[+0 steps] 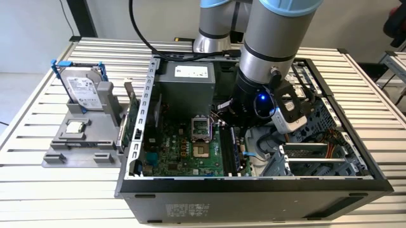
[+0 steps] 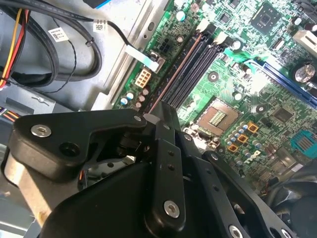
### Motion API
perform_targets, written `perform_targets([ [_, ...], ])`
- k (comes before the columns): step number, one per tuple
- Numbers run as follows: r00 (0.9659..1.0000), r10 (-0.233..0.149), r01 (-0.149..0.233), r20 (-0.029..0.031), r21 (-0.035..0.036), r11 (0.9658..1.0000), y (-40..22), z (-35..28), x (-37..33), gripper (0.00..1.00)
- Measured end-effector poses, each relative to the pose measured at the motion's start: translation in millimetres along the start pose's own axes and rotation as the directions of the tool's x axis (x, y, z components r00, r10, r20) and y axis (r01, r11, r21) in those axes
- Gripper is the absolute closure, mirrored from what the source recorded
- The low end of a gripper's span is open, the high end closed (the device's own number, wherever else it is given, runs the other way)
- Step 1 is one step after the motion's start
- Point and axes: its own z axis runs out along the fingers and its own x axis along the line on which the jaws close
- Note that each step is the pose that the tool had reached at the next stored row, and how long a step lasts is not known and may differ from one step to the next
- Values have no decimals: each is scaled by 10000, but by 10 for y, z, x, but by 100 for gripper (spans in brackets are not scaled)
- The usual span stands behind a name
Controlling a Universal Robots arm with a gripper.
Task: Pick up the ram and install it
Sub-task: 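Insert the ram into the slot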
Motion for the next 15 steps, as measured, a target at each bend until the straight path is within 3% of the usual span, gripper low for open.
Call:
perform_targets([
  [10, 10000, -16, 16, 1, -19, 10000, 0, 0, 0, 100],
  [15, 9980, -636, 636, -7, -40, 9980, -1, 0, 0, 100],
])
